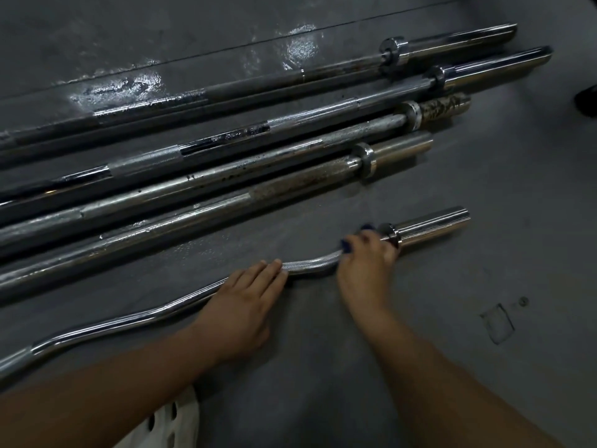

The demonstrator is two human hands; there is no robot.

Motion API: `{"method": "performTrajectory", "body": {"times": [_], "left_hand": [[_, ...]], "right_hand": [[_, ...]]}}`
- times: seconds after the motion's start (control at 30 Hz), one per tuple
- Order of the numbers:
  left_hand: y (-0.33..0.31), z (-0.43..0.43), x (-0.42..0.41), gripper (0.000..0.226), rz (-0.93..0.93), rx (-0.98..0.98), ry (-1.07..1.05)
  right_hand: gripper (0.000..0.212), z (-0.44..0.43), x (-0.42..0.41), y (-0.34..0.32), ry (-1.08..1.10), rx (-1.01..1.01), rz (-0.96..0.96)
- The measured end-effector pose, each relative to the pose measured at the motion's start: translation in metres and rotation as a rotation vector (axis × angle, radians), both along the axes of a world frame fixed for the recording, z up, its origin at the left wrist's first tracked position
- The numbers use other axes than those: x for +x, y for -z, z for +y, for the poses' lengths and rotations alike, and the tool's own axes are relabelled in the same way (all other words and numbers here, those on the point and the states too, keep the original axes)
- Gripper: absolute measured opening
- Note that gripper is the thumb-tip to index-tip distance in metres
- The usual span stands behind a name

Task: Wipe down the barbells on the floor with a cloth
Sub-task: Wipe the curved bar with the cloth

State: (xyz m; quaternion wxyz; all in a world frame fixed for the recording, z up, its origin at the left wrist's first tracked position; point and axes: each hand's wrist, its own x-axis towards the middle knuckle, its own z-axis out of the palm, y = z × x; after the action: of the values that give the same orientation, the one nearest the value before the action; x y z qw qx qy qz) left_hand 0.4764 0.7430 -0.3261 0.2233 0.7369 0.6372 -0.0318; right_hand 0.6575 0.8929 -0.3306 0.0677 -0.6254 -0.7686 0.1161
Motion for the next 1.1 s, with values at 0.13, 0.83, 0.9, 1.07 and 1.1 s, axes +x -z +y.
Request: {"method": "performTrajectory", "body": {"times": [0.13,0.83,0.9,1.07,1.1], "left_hand": [[-0.001,0.001,0.0,0.09,-0.009,0.007,-0.004],[0.001,0.012,-0.011,0.086,-0.046,-0.037,0.003],[0.0,0.018,-0.009,0.086,-0.065,-0.056,-0.006],[0.002,0.024,-0.004,0.087,-0.046,-0.04,0.009],[0.003,0.023,-0.003,0.088,-0.042,-0.026,0.009]], "right_hand": [[0.046,-0.013,0.0,-0.002,-0.529,-0.059,0.0],[0.041,-0.002,0.004,-0.006,-0.106,-0.036,-0.068],[0.043,-0.019,-0.008,-0.004,-0.332,0.014,-0.04],[0.056,0.005,0.016,-0.005,-0.176,-0.01,0.045],[0.057,0.002,0.014,-0.004,-0.102,-0.001,0.045]]}}
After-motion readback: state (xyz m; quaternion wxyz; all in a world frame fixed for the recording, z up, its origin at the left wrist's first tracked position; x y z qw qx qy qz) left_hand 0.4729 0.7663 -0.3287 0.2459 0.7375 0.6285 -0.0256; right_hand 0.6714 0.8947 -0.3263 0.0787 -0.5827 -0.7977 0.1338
